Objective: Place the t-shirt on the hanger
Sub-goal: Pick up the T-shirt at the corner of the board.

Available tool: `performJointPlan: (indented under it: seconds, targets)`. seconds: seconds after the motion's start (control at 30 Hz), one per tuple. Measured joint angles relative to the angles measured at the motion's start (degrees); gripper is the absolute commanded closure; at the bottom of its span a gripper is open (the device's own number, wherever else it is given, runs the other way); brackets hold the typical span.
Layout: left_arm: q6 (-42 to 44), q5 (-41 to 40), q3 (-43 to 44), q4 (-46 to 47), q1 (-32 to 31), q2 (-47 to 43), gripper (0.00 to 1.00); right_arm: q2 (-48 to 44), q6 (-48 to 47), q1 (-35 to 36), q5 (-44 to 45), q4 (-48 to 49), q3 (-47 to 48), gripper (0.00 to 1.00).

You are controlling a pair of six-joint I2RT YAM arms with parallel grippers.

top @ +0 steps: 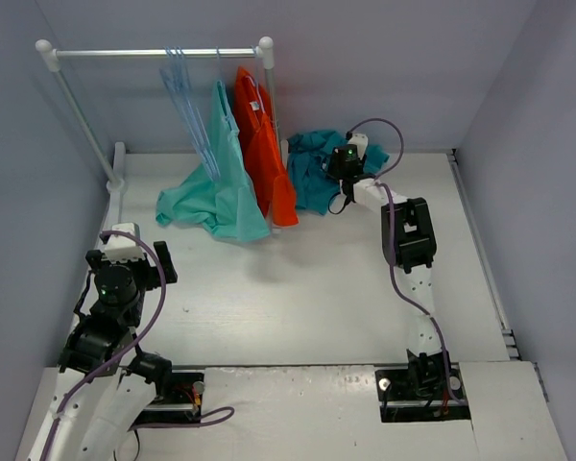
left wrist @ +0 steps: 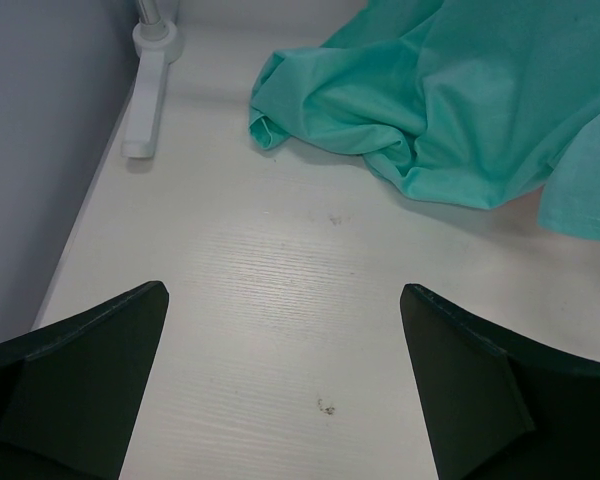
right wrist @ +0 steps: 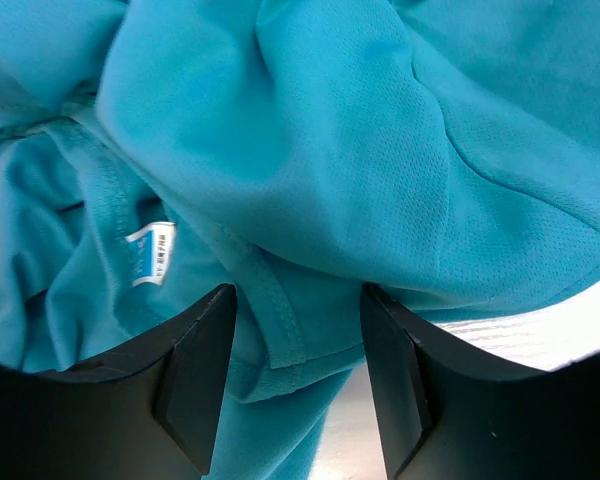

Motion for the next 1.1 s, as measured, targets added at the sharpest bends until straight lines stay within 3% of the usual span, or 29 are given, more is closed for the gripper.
performJointPlan:
  seconds: [0.07, 0.17, 0.3, 0.37, 0.63, 0.9, 1.1]
  targets:
    - [0.0, 0.1, -0.01, 0.0, 0.0, 0.0, 0.03, 0.37, 0.22, -0.24, -0.31, 0.04, 0.0, 0.53]
    - [0.0, 0.19, -0.04, 0.03, 0.0, 0.0, 0.03, 0.52, 0.49, -0.39, -0.6, 0.02, 0.0, 0.65]
    - [0.0, 0.23, -0.07, 0.05, 0.0, 0.01, 0.03, 0.52, 0.47, -0.6, -0.6, 0.12, -0.17, 0.94]
    - [0.0, 0.37, -0.08, 0.06, 0.0, 0.02, 0.03, 0.36, -0.34, -0.66, -0.51, 0.39, -0.98, 1.0]
    - [0.01, 1.62, -0.09, 0.21, 0.0, 0.0, 0.03, -8.96, -6.81, -0.66, 0.23, -0.74, -10.13, 1.0]
    - [-0.01, 6.73, 1.11, -1.1, 0.0, 0.35, 0.03, -37.71, -15.6, -0.46, -2.36, -5.23, -16.51, 1.0]
    - [-0.35, 12.36, 13.59, -5.37, 0.0, 4.25, 0.03, -60.37, -21.44, 3.21, -3.71, -8.74, -18.51, 1.0]
